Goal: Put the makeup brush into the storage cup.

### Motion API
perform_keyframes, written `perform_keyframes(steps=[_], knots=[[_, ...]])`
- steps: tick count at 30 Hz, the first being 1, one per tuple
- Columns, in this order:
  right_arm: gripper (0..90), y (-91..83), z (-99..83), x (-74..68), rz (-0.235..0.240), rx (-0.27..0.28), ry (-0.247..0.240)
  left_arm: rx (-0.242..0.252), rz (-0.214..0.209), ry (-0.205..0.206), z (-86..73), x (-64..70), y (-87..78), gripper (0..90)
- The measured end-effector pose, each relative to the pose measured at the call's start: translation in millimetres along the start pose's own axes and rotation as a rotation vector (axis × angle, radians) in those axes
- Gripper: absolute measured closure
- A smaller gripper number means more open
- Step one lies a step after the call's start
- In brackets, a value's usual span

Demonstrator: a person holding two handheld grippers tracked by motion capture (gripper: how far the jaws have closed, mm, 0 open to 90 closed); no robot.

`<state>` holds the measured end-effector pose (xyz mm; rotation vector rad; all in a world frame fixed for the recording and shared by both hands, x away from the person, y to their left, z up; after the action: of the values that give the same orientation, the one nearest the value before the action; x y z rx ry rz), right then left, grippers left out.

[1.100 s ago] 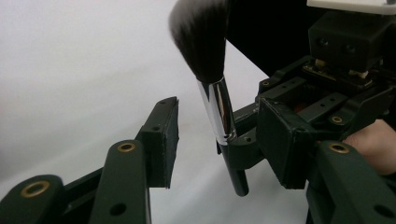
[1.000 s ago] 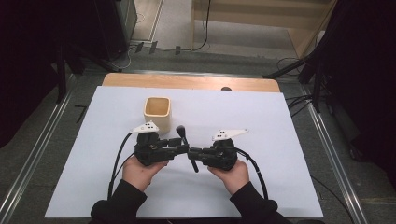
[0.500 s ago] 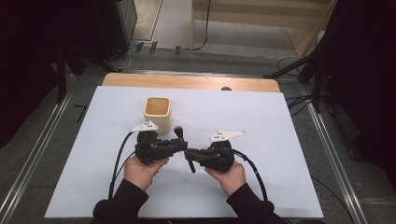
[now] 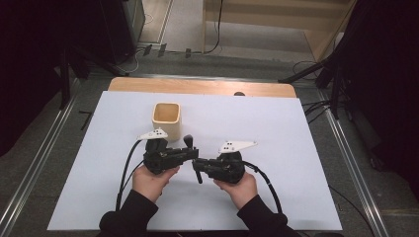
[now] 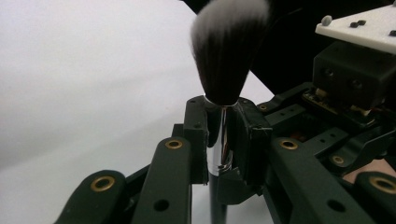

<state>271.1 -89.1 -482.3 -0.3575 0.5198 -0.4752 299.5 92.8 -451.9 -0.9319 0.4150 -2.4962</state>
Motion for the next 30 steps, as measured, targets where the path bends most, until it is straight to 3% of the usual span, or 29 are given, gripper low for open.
perform_keyframes(steps=[8,16,20,24,30], knots=[[79.3,1.1,-1.2,-0.3,0.016,0.003,0.015,-0.023,-0.024,-0.021,1.4,-1.1,-0.8,78.4],[67.4,3.3,-2.0,-2.3,-0.001,-0.014,-0.016,-0.052,-0.053,-0.031,2.8,-1.6,-0.5,78.6],[59.7,2.6,-1.7,-3.6,-0.018,-0.019,-0.05,-0.064,-0.044,-0.022,3.1,-2.5,-1.0,78.6],[52.0,3.1,-2.3,-3.7,-0.002,-0.035,-0.043,-0.077,-0.028,-0.006,3.8,-3.2,-1.8,78.6],[47.9,2.2,-3.4,-3.7,0.004,-0.061,-0.066,-0.098,-0.023,0.001,4.4,-4.9,-2.8,78.6]])
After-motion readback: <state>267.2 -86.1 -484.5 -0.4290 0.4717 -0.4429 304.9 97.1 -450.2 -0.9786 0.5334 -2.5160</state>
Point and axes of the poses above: each handheld gripper's, and its own axes: y roughly forward along the jaws, z roughly out of its top, x roughly to its right, the point moved 3 cm from there along y, roughly forward along the jaws, and after that the axes turned 2 degrees about -y, right-handed, at the moved point
